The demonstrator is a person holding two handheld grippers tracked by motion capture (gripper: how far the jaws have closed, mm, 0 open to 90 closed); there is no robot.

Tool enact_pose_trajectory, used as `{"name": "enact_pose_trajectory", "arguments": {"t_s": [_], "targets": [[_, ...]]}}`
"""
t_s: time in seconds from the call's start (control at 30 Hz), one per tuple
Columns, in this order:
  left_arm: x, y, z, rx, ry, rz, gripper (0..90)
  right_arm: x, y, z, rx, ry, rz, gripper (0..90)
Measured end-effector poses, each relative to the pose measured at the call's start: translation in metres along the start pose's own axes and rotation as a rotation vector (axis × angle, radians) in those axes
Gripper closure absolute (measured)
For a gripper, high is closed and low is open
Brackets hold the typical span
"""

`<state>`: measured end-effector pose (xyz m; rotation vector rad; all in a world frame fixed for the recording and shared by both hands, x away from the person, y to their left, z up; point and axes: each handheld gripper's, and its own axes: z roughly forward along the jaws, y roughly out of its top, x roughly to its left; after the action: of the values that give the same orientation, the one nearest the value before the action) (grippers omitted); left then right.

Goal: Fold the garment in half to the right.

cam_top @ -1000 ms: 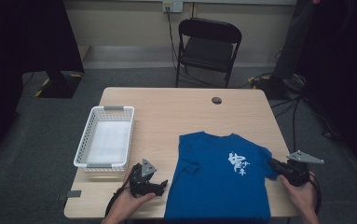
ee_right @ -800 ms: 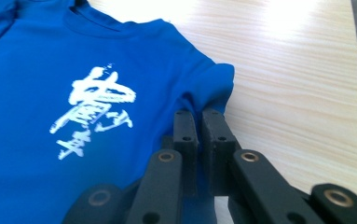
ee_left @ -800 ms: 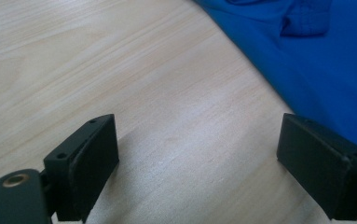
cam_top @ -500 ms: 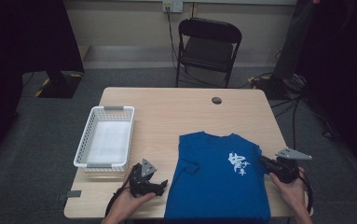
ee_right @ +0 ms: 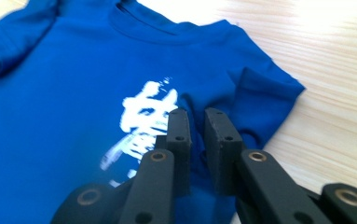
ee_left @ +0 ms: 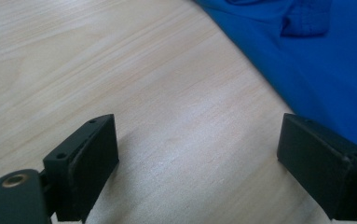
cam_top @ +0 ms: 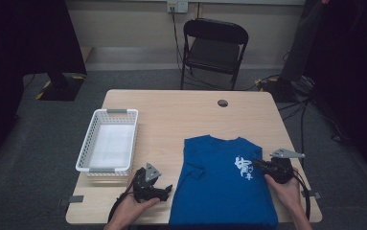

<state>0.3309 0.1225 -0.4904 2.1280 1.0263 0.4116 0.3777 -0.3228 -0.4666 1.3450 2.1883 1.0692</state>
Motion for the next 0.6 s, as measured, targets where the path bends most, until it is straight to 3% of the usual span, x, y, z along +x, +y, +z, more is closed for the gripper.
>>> {"name": "enact_pose_trajectory", "arguments": {"t_s": [0.17, 0.4, 0.6], "targets": [[0.0, 0.0, 0.0, 0.0, 0.0, 0.0, 11.9, 0.005, 0.002, 0.005, -0.003, 0.032, 0.003, 78.9], [0.0, 0.0, 0.0, 0.0, 0.0, 0.0, 11.9, 0.02, 0.012, 0.006, -0.042, 0.115, -0.007, 77.6], [0.0, -0.001, 0.0, -0.001, 0.0, 0.001, 11.9, 0.027, 0.018, 0.002, -0.055, 0.111, -0.02, 70.3]]}}
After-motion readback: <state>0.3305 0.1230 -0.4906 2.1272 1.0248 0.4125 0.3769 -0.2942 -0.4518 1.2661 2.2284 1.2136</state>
